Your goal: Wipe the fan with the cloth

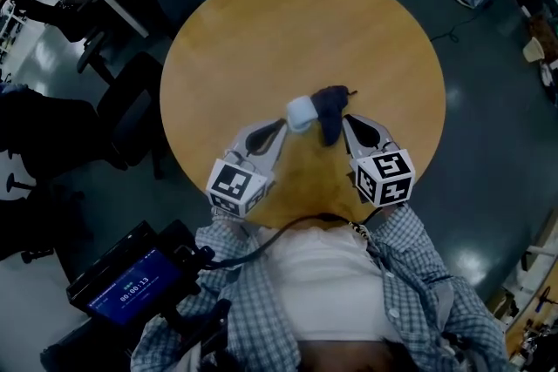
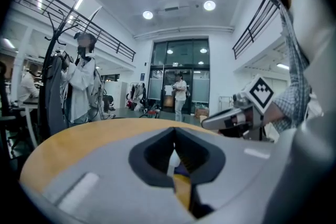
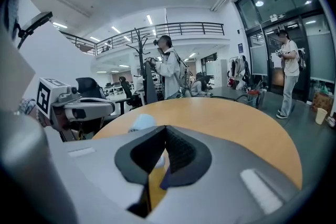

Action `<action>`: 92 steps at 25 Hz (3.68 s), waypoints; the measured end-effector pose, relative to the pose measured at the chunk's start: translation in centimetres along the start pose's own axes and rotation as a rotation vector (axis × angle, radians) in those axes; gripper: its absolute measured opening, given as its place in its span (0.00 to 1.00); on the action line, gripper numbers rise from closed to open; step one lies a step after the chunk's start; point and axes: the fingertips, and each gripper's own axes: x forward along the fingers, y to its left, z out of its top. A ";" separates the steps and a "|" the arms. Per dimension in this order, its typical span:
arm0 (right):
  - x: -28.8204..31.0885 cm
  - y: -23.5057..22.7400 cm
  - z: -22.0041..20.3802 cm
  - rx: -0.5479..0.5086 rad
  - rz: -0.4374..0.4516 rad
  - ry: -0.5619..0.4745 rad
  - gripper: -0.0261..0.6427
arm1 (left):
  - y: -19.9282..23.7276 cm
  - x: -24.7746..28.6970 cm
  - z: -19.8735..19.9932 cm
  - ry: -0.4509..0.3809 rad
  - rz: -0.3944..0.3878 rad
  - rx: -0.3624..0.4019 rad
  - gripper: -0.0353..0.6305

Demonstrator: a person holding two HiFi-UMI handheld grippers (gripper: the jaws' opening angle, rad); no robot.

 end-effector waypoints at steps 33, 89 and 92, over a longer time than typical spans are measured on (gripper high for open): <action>0.5 0.1 -0.7 0.005 0.010 0.026 0.04 | 0.8 -0.3 -1.4 0.015 0.017 -0.014 0.06; 1.7 0.9 -0.4 -0.028 0.064 0.041 0.04 | 1.6 0.0 -2.4 0.060 0.047 -0.034 0.05; 1.7 0.8 -0.3 -0.028 0.063 0.041 0.04 | 1.5 -0.1 -1.6 0.056 0.055 -0.037 0.06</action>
